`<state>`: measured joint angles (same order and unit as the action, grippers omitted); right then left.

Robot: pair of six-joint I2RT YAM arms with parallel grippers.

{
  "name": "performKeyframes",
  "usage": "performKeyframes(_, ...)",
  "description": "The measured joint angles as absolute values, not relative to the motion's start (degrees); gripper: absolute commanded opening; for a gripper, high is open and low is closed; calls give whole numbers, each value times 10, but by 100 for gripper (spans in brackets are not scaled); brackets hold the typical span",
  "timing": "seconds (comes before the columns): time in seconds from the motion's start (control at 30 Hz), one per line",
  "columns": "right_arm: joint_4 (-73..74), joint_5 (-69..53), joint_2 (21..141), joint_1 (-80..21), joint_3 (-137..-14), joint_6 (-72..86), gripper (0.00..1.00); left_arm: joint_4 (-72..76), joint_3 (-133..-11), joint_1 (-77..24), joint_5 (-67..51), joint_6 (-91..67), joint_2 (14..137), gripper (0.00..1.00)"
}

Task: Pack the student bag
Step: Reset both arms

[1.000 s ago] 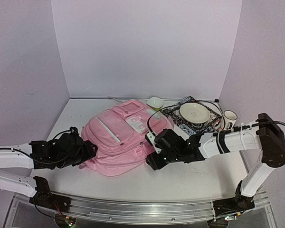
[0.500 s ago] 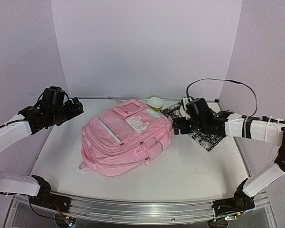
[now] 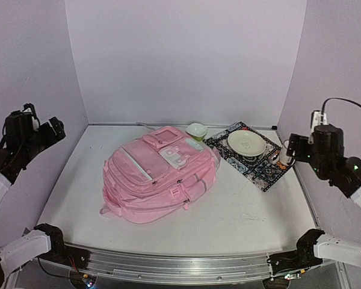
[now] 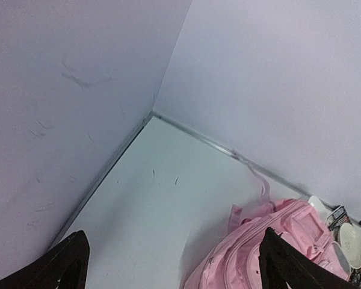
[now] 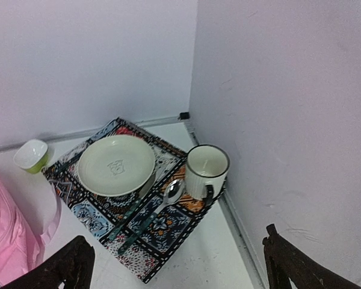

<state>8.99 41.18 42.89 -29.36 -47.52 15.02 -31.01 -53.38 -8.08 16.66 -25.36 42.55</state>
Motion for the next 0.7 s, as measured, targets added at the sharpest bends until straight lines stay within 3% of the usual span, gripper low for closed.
performKeyframes(0.27, 147, 431, 227, -293, -444, 129, 98, -303, -483, -81, 199, -205, 227, 100)
performKeyframes(0.7, 193, 429, 168, -293, -387, 118, 98, -306, -408, -81, 197, -167, 108, 99)
